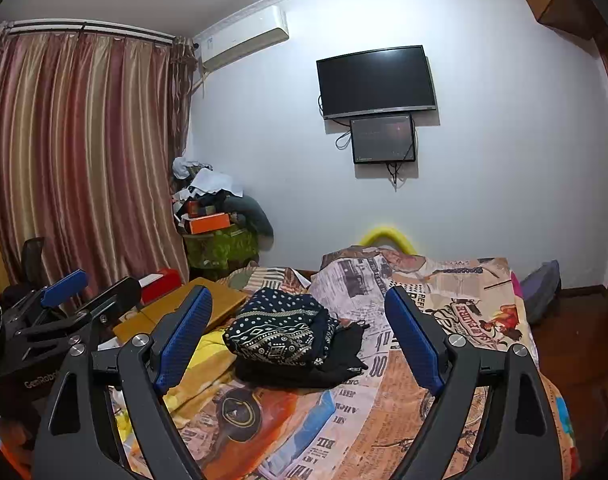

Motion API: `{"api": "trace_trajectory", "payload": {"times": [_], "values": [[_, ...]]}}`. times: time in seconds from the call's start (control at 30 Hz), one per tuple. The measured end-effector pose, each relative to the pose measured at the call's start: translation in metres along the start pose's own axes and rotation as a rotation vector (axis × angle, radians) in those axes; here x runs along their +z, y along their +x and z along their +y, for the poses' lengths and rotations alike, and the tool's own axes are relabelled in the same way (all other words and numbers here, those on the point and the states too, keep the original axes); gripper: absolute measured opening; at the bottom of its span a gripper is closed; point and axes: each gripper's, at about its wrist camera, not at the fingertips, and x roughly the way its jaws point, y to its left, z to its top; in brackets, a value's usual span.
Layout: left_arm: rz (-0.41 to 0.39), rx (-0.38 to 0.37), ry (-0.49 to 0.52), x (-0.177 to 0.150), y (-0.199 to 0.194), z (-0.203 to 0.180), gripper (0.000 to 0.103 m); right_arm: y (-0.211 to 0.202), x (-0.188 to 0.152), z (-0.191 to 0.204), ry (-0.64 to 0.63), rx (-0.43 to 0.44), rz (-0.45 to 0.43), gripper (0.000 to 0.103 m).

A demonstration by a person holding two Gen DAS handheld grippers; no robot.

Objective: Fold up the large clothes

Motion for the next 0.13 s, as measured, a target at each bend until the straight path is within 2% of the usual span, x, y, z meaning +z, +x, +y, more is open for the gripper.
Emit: {"api": "trace_trajectory", "payload": {"times": [0.13], "values": [[-0.002,0.000,0.009,-0.0002,0.0003,-0.0013,0.102,0.0002,-0.0003,-0.0012,0.004,-0.003,0.001,0.086]]}}
